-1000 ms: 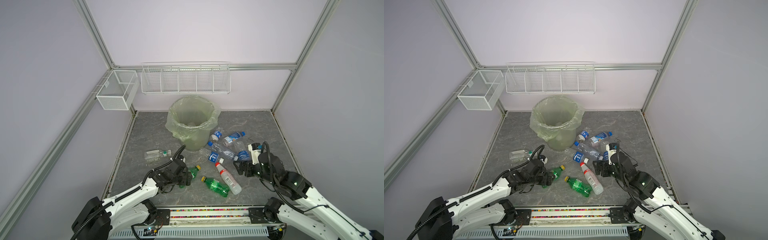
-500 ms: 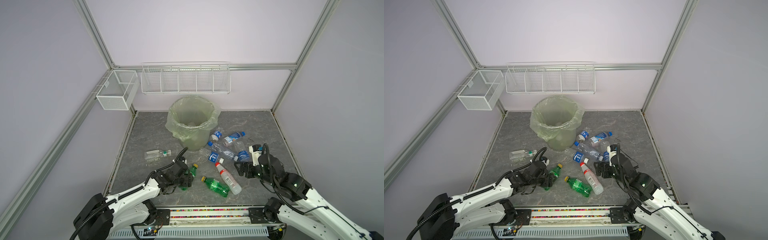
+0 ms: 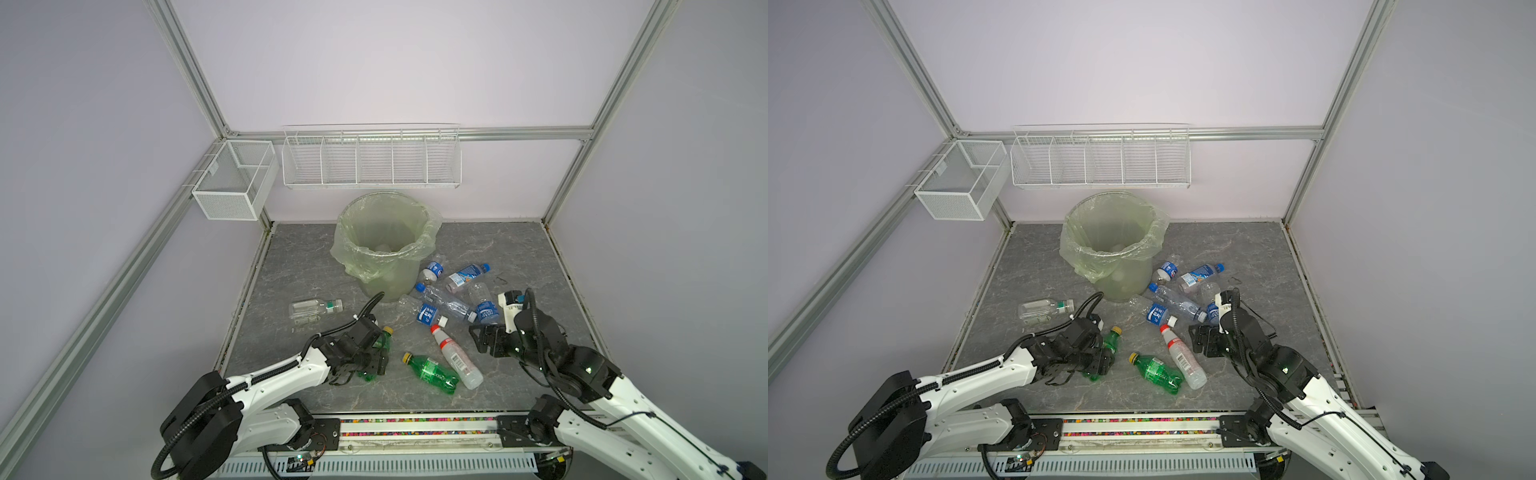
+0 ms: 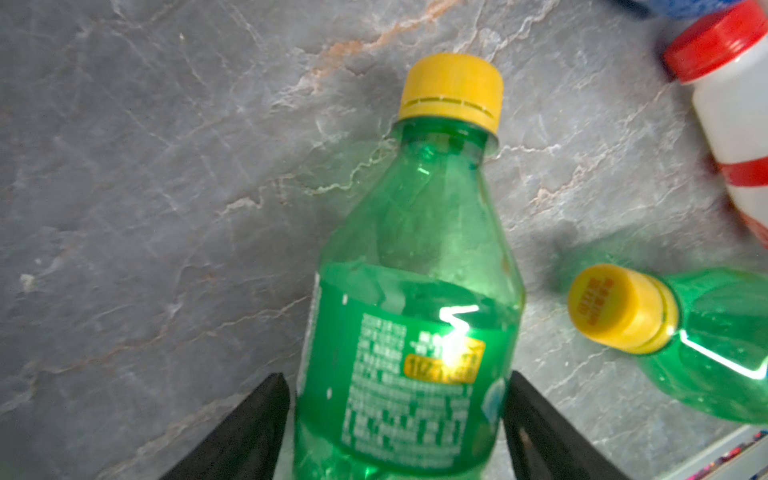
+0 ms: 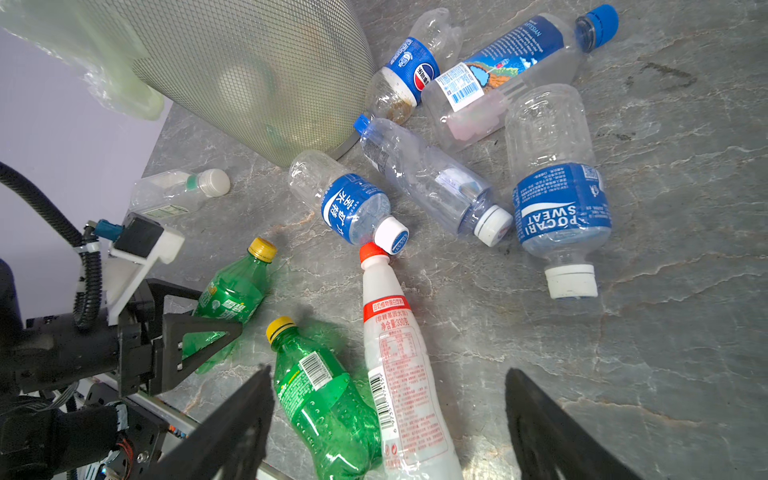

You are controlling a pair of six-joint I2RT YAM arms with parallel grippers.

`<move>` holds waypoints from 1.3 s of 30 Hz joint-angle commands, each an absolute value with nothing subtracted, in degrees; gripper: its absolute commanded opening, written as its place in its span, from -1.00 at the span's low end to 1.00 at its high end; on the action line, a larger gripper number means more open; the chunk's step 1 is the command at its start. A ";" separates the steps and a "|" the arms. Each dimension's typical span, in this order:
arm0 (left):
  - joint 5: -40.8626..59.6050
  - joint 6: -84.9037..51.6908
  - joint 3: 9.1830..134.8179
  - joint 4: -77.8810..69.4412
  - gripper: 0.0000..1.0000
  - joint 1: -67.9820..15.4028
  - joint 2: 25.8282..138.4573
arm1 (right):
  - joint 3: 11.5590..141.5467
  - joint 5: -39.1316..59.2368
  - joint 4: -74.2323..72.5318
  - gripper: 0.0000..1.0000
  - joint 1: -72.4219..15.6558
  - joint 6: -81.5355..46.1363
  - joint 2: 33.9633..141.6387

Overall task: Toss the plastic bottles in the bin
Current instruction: 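Lower the left gripper around the yellow-capped green soda bottle and close, then lift the green soda bottle upright with the left gripper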

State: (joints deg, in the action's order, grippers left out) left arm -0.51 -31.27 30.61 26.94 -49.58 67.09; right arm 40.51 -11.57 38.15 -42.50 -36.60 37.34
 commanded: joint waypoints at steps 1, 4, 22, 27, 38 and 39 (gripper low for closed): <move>-0.55 -30.61 31.29 29.80 0.63 -49.94 66.43 | 40.29 -13.11 37.89 0.77 -42.56 -37.44 36.08; -0.64 -31.38 30.63 29.86 0.58 -49.95 64.86 | 40.30 -13.36 36.86 0.77 -42.54 -37.72 36.36; 1.74 -35.80 30.16 25.72 0.11 -49.97 66.29 | 41.04 -13.48 34.98 0.77 -42.50 -36.47 40.52; 0.94 -36.52 31.12 24.97 0.02 -49.95 66.39 | 40.96 -14.04 35.32 0.77 -42.52 -36.13 40.51; 0.84 -38.59 32.27 23.47 -0.07 -49.98 66.00 | 39.66 -14.98 36.29 0.77 -42.47 -37.09 41.39; 0.90 -38.58 32.43 23.34 -0.07 -49.94 65.96 | 39.57 -15.97 36.94 0.77 -42.54 -37.58 41.04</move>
